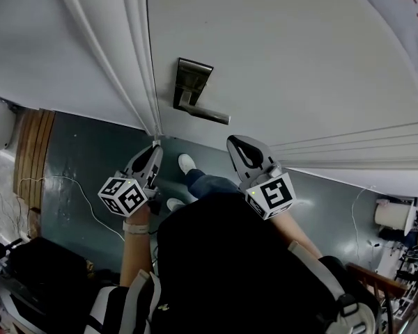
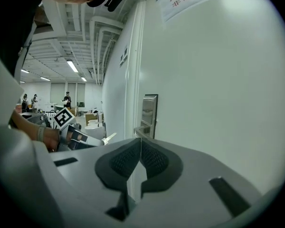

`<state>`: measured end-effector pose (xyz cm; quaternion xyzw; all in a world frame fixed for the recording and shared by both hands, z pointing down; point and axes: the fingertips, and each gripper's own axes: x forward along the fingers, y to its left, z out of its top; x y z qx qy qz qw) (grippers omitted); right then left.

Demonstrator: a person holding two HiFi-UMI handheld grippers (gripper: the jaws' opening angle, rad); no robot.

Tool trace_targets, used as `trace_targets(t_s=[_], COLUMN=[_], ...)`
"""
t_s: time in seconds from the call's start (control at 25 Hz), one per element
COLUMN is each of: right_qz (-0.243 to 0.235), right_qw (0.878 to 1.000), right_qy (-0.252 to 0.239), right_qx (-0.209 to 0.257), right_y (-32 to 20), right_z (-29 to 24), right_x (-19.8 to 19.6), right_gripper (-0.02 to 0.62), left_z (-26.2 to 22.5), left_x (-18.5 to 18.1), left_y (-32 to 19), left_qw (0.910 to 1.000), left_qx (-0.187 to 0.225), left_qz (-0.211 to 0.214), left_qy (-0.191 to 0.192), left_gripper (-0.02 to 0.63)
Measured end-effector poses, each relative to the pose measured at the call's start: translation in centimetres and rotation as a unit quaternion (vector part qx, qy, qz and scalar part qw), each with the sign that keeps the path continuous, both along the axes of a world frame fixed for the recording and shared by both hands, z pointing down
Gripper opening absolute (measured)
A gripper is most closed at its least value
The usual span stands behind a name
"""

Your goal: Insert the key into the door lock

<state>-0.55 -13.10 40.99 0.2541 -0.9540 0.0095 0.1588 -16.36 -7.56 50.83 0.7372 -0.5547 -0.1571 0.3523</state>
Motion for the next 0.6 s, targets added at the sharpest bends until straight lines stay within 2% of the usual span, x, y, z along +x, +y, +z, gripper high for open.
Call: trace_targets(t_s=[0.32, 0.6], right_qz=[0.026, 0.044], right_qw=[1.0, 0.999], right_qy=[0.01, 0.02], right_qx=[-0.004, -0.003], right_y=[-2.3, -3.4], right_z=[0.7, 0.8], right_x=[0.7, 1.1], right_gripper=[0.017, 0.017], left_z=[1.9, 2.5], left_x=[1.3, 2.6], left_y=[-3.5, -5.7], left_qw=[0.9976, 0.9888], left_qx=[-0.014, -0.017], left_qz=[0.042, 0.081], left_qy=[0.054, 0.124], left_gripper=[0.026, 0.026])
